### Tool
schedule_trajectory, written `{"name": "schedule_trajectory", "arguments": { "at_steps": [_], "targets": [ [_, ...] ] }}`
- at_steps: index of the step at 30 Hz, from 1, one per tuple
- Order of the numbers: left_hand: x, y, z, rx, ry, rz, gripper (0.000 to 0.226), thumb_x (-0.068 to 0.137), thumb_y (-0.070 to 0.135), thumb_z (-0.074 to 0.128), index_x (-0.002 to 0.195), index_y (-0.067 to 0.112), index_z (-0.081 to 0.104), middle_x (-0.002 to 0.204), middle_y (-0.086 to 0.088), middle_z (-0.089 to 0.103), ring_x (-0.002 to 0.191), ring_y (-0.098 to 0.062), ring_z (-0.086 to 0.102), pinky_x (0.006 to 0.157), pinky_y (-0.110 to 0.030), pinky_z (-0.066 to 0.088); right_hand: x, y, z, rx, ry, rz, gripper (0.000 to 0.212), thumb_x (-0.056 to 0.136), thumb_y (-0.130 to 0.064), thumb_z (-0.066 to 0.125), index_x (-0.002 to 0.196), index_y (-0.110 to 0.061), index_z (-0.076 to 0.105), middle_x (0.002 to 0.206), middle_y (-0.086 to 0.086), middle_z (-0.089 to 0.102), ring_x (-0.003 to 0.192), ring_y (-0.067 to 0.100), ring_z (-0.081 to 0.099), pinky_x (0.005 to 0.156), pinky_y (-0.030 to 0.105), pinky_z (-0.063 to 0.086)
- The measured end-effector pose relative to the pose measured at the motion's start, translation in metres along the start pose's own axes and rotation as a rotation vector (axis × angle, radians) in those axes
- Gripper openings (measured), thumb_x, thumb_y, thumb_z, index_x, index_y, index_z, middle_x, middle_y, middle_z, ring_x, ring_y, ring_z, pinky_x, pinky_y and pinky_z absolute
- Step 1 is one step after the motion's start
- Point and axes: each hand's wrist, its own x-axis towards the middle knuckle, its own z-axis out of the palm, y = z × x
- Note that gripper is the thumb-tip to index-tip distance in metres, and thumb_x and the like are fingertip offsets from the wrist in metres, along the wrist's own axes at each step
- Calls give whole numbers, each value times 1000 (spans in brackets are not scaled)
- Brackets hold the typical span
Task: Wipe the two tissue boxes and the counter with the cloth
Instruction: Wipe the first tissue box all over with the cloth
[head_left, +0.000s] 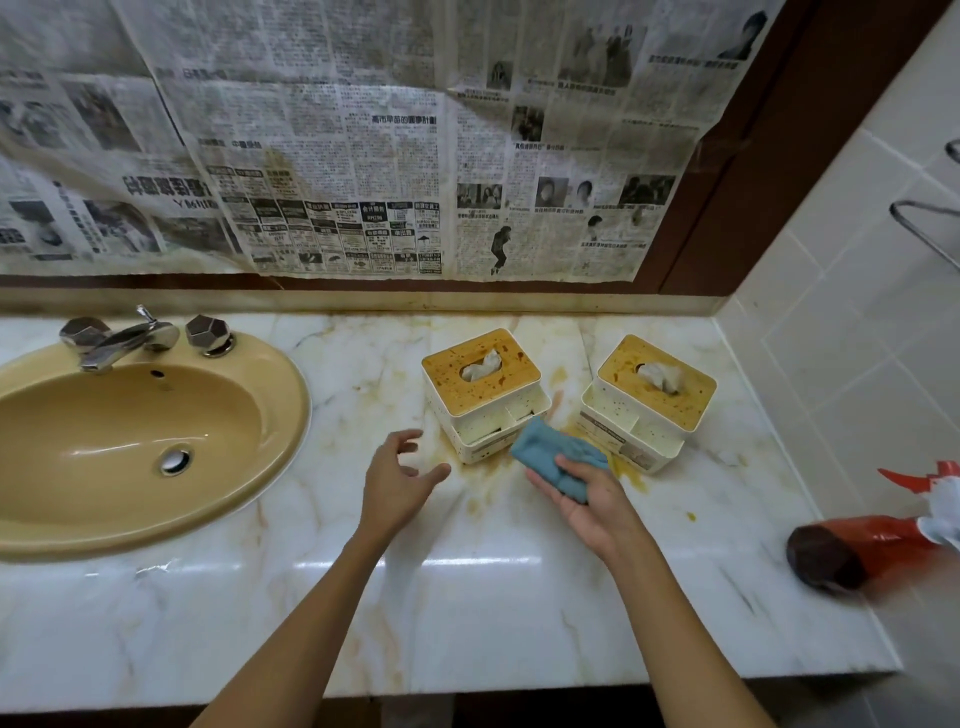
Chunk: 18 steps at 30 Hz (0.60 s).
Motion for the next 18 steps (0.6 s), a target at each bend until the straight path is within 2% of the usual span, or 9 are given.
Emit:
{"name": "schedule_trajectory", "arguments": {
  "at_steps": [2,4,6,8,10,12,15,16,18],
  "targets": [
    [13,12,4,-50,25,49,90,73,40,93,148,29,45,137,7,49,110,-18,60,87,-33,54,3,-16,8,83,-21,-7,35,94,8,55,127,-3,57,125,25,67,116,39,65,89,49,59],
    [30,20,8,-68,3,61,118,63,48,97,158,31,30,155,5,37,129,-20,50,101,-42,52,10,-35,17,116,-32,-17,31,95,2,58,125,-4,58,120,23,70,116,38,66,90,50,58],
    [45,27,11,-24,-37,31,144,47,66,96,162,31,18,167,5,25,146,-22,36,114,-52,44,21,-55,28,64,-31,-56,29,96,-2,60,124,-5,57,120,23,69,116,38,66,92,51,57],
    [59,34,13,7,-74,31,161,32,81,90,164,29,12,169,6,20,153,-22,24,120,-55,36,40,-73,40,-84,-15,-135,24,97,-5,61,121,-8,59,123,18,67,115,34,67,93,49,58],
    [70,40,14,38,-99,52,167,29,80,91,165,27,10,170,5,18,155,-22,20,123,-54,31,61,-87,55,-311,1,-231,26,99,-8,60,124,-10,61,125,12,67,113,26,69,94,42,59],
    [80,43,16,73,-113,46,165,34,68,98,165,26,8,170,2,18,156,-23,20,125,-52,28,87,-98,69,-611,2,-347,34,101,-11,59,134,-11,60,128,8,67,112,18,68,93,30,58],
    [90,41,20,79,-119,64,158,39,57,102,165,26,12,166,-1,32,152,-20,27,124,-47,29,123,-109,90,-1206,-89,-589,43,99,-1,56,140,-15,59,130,5,67,109,11,64,81,1,45],
    [92,41,20,72,-114,81,153,39,55,103,163,27,17,160,2,39,148,-17,34,121,-43,33,133,-110,96,-1362,-129,-648,50,95,7,54,140,-16,59,133,6,66,109,11,63,78,-2,42],
    [93,41,21,51,-96,120,136,44,44,105,156,28,28,146,10,50,135,-6,43,111,-33,39,147,-109,106,-1593,-250,-715,66,85,18,54,142,-15,58,142,7,60,123,16,59,95,6,41]
  ]
}}
